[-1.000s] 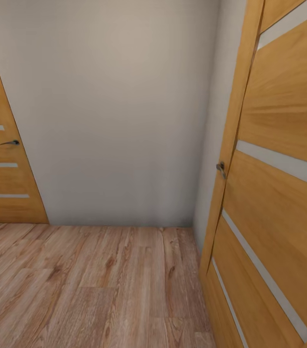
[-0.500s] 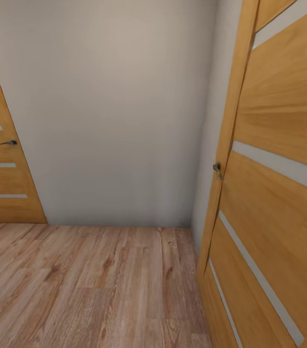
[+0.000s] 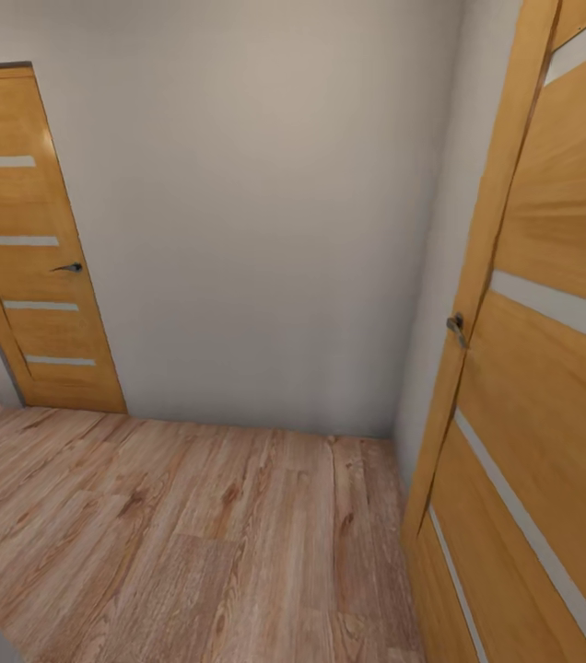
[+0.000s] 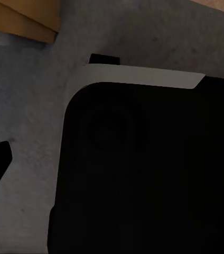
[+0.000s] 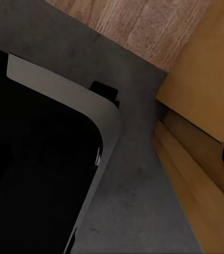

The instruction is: Move the two storage containers from the living room to the garage. In the garage, place one container on the floor and stack the other container on top of it (either order is fine).

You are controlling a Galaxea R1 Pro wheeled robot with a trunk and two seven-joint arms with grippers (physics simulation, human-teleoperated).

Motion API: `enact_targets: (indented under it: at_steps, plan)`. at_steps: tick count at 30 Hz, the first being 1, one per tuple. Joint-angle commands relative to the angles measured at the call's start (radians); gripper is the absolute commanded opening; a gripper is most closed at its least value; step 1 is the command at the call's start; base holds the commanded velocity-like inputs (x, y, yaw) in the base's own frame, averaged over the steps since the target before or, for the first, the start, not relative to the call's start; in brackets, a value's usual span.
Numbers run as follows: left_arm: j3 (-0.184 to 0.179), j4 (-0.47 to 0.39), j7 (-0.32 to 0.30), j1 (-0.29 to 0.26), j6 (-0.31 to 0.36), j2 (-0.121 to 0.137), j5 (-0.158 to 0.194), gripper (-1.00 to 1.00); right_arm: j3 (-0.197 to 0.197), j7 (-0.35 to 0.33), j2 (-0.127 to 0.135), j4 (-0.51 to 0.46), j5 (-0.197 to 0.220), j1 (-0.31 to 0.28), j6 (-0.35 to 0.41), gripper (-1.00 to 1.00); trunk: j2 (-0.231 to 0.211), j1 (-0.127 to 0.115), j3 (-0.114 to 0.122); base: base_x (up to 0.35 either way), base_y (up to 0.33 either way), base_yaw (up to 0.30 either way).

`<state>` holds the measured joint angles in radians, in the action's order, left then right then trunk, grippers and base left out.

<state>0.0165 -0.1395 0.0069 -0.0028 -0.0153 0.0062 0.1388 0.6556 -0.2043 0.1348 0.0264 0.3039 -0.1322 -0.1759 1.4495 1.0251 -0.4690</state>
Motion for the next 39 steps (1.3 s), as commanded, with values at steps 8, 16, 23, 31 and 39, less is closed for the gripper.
enact_targets:
  at_steps: [8,16,23,31,39]
  plan:
    - [0.000,0.001,0.000,0.000,-0.001,0.000,0.006,1.00,0.007,-0.006,0.000,0.003,0.011,-0.001,-0.005,1.00,0.001,0.000,-0.001,0.119,0.000,0.034]
    - [0.000,0.001,0.000,0.000,-0.001,0.000,0.007,1.00,0.007,-0.006,0.000,0.003,0.011,-0.001,-0.005,1.00,0.001,0.000,-0.001,0.246,0.000,0.001]
    - [0.000,0.000,0.001,0.000,-0.001,0.000,0.007,1.00,0.007,-0.006,-0.001,0.003,0.011,-0.001,-0.005,1.00,0.001,0.000,-0.001,0.013,0.000,0.000]
    - [0.000,0.000,0.001,0.000,0.000,0.000,0.007,1.00,0.007,-0.006,-0.001,0.003,0.011,-0.001,-0.005,1.00,0.001,0.000,-0.001,0.204,0.000,0.000]
    - [0.000,0.000,0.001,0.000,0.000,0.000,0.008,1.00,0.007,-0.006,-0.001,0.003,0.011,-0.001,-0.005,1.00,0.001,0.000,-0.001,0.315,0.000,0.000]
